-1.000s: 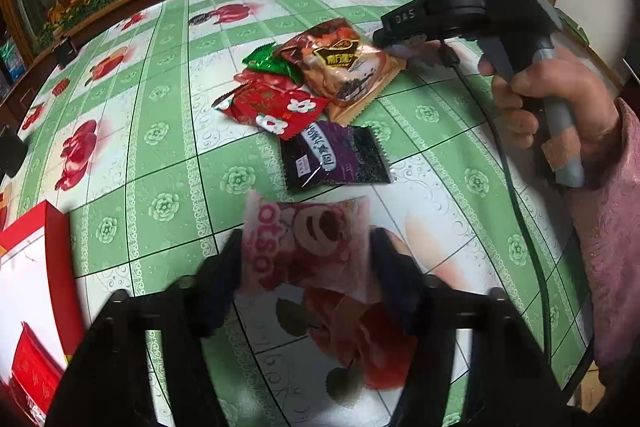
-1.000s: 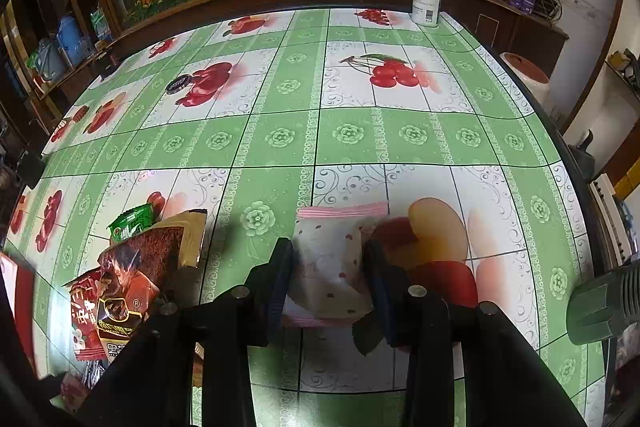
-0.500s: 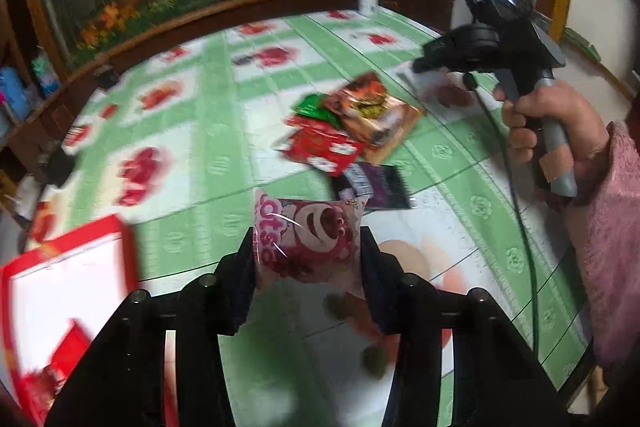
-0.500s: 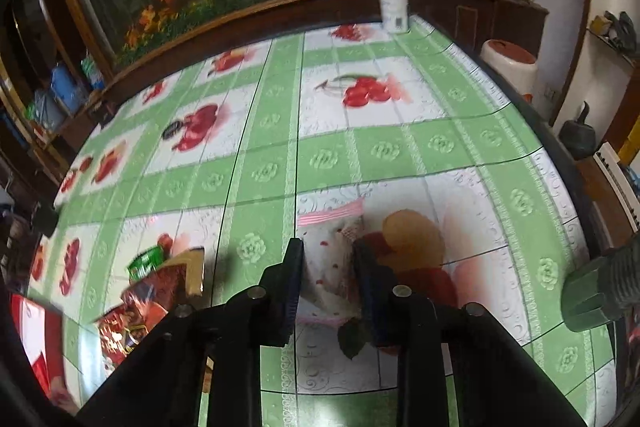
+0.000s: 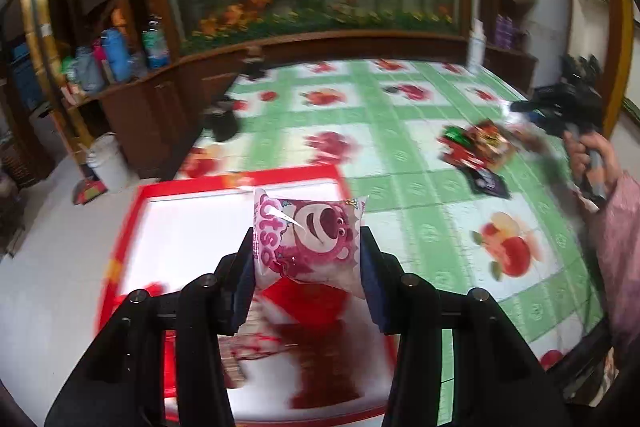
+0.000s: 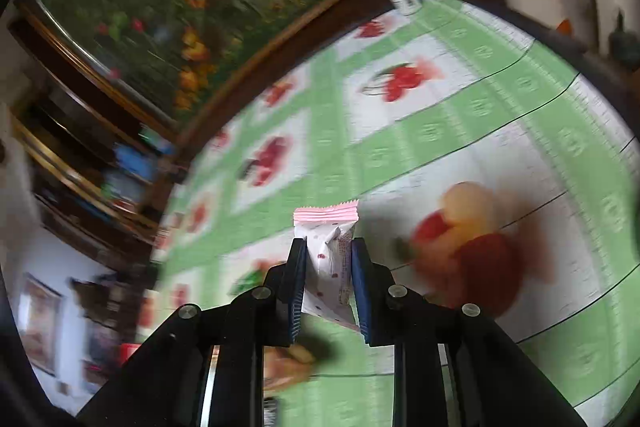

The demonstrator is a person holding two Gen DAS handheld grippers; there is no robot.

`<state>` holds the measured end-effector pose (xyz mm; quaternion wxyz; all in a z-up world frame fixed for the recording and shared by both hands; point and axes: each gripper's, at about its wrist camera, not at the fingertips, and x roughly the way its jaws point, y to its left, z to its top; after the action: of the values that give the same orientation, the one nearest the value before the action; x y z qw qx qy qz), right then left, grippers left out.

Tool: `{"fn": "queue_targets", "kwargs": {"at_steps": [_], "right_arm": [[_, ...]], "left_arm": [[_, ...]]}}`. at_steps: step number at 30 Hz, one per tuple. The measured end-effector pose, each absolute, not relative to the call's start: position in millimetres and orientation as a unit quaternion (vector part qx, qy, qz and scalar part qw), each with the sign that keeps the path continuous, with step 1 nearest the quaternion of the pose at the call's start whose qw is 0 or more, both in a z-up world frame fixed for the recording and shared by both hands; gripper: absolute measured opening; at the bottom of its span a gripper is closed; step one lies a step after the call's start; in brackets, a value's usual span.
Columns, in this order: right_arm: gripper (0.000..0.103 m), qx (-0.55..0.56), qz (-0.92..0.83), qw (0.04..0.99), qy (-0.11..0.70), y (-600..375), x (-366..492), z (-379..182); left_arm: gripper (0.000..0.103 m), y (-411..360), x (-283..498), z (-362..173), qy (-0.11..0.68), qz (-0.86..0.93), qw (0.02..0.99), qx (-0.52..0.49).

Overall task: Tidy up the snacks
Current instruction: 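Carry both held packets over the red-rimmed white tray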

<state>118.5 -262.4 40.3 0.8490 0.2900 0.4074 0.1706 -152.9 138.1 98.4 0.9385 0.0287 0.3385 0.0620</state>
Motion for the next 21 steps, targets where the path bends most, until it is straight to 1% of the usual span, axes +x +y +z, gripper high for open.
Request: {"fn": "queue_targets", "kwargs": {"at_steps": [3, 7, 15, 21], "right_arm": [[0.023, 0.311, 0.215, 0.844, 0.381, -246, 107, 49], [0.022, 0.3, 0.284, 0.835, 0.363, -195, 86, 60], [0.022, 0.19, 0.431, 0.785, 0.403, -16, 33, 62], [0.022, 0.134, 0.487, 0.753, 0.422, 70, 4, 55]], "left_arm": [[0.045, 155, -162, 99, 0.328, 0.087, 0.94, 0.035], [0.045, 182, -168, 89, 0.339, 0.111, 0.934, 0.022], [0.045, 220, -175, 67, 0.364, 0.135, 0.921, -0.016], [0.045, 240, -172, 56, 0.378, 0.147, 0.913, -0.031]]}}
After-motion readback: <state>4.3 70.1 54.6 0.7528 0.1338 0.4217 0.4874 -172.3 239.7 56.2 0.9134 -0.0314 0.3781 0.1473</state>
